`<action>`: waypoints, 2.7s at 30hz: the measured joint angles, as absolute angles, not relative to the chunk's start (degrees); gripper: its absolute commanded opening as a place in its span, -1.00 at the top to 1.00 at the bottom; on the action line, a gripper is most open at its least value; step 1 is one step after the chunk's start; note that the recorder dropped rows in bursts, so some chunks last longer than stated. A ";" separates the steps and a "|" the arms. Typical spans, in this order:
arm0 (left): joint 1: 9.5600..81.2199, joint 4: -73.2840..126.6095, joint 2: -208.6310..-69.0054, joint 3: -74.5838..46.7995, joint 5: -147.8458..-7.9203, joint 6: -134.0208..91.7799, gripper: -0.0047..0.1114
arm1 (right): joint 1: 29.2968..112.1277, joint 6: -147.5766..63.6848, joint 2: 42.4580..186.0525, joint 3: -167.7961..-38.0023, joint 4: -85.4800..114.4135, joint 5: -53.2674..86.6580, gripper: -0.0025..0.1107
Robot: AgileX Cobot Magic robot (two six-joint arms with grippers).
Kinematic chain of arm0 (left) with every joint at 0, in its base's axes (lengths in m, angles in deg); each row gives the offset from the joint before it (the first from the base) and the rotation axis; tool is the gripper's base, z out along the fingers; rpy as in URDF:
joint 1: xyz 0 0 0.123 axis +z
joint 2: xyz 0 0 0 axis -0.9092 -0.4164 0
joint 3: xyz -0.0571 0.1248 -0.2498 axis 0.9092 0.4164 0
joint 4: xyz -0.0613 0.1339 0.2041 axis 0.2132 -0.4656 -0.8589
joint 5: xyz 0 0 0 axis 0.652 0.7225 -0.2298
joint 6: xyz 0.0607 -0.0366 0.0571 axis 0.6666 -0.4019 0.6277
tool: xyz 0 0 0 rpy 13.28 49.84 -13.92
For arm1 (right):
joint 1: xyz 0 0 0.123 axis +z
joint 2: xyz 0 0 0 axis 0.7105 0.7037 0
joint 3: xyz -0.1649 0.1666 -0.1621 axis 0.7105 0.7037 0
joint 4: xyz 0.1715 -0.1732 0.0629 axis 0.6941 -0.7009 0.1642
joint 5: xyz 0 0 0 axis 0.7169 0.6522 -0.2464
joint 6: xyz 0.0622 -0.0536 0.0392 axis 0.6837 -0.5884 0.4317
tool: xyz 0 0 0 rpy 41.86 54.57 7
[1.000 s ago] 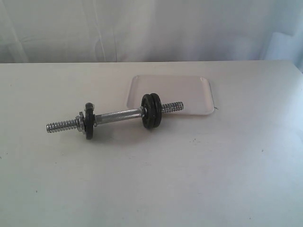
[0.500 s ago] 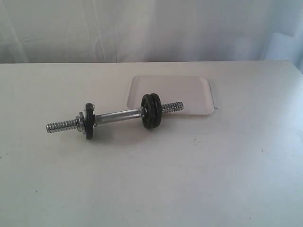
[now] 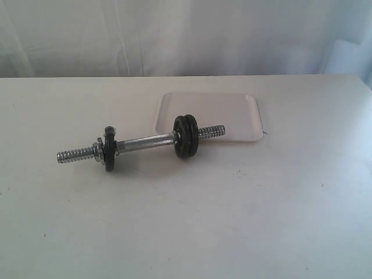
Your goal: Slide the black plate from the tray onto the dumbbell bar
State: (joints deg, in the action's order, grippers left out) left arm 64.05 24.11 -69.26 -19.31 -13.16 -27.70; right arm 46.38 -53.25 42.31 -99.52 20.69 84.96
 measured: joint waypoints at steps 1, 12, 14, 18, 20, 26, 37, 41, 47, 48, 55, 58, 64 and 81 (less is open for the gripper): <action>64.05 24.11 -69.26 -19.16 -13.16 -27.70 0.92 | 46.38 -53.25 42.31 -98.83 20.69 84.49 0.96; 64.05 25.35 -69.22 -2.15 -25.07 -27.70 0.92 | 46.46 -53.25 42.31 -88.83 20.58 74.06 0.96; 64.05 26.66 -69.22 2.36 -29.22 -27.70 0.92 | 46.46 -53.21 42.31 -85.93 20.58 71.26 0.96; 64.05 28.37 -69.22 11.86 -38.82 -29.04 0.92 | 46.46 -53.21 42.46 -79.45 20.58 64.83 0.96; 64.05 28.50 -69.32 16.06 -43.49 -29.37 0.92 | 46.46 -53.12 42.52 -75.67 20.58 61.19 0.96; 64.05 28.73 -69.42 25.65 -52.31 -29.65 0.92 | 46.46 -53.12 42.62 -64.06 19.52 49.20 0.96; 64.05 28.99 -69.30 46.50 -76.79 -28.63 0.92 | 46.46 -53.12 42.73 -43.51 19.29 21.13 0.96; 64.05 28.99 -69.30 46.50 -71.83 -27.63 0.92 | 46.46 -54.55 42.73 -38.37 18.75 22.51 0.96; 64.05 28.99 -69.30 46.50 -70.18 -27.02 0.92 | 46.46 -54.45 42.73 -38.28 18.65 26.06 0.96; 64.05 28.99 -69.30 46.50 -70.11 -27.02 0.92 | 46.46 -54.34 42.73 -38.28 18.65 26.17 0.96; 64.05 28.99 -69.30 46.50 -69.82 -27.02 0.92 | 46.46 -54.34 42.73 -38.28 18.65 26.51 0.96; 64.05 28.99 -69.30 46.50 -69.82 -27.02 0.92 | 46.46 -54.34 42.73 -38.28 18.65 26.51 0.96; 64.05 28.99 -69.30 46.50 -69.82 -27.02 0.92 | 46.46 -54.25 42.73 -38.28 18.65 26.60 0.96; 64.05 28.99 -69.30 46.50 -69.68 -26.91 0.92 | 44.92 -54.25 42.73 -38.28 18.65 26.60 0.96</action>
State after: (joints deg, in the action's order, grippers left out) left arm 64.05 28.99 -69.30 46.50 -69.68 -26.91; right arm 44.92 -54.25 42.73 -38.28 18.65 26.60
